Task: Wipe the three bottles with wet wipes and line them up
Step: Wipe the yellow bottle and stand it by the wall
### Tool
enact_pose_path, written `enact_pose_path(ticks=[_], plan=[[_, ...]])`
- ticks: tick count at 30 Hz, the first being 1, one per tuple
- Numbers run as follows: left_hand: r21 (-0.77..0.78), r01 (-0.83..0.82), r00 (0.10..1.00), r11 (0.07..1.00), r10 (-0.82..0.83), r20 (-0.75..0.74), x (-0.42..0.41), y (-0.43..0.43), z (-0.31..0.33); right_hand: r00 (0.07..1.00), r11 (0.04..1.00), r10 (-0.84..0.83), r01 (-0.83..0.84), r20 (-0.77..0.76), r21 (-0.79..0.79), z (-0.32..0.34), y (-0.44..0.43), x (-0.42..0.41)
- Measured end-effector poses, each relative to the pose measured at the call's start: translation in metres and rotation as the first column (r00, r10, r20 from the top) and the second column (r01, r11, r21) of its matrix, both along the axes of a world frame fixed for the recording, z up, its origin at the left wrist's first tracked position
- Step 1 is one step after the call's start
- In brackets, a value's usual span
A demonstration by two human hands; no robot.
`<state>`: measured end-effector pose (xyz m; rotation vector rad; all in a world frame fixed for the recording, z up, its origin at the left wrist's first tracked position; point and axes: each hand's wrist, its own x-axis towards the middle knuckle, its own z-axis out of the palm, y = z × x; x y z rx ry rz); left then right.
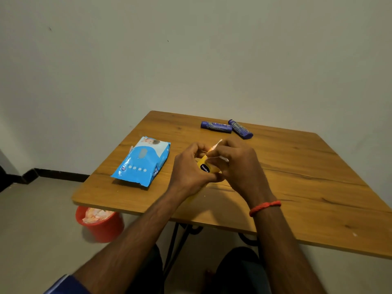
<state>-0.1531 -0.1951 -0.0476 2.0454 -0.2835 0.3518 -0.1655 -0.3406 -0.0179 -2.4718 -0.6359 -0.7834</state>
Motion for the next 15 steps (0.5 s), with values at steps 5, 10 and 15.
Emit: enact_pose_path(ticks=[5,10,15], plan=[[0.050,-0.033,0.994,0.998,0.038,-0.102,-0.001,0.003,-0.007,0.998,0.993,0.017,-0.009,-0.064,0.118,-0.020,-0.017,-0.005],[0.099,-0.043,0.996,0.994,0.051,-0.078,-0.008,-0.012,-0.007,0.998,0.992,-0.068,0.069,-0.015,0.110,-0.006,0.003,0.007],[0.060,-0.083,0.992,0.995,0.088,-0.085,-0.006,-0.009,-0.004,0.997,0.995,-0.037,0.043,-0.063,0.094,0.000,-0.001,0.008]])
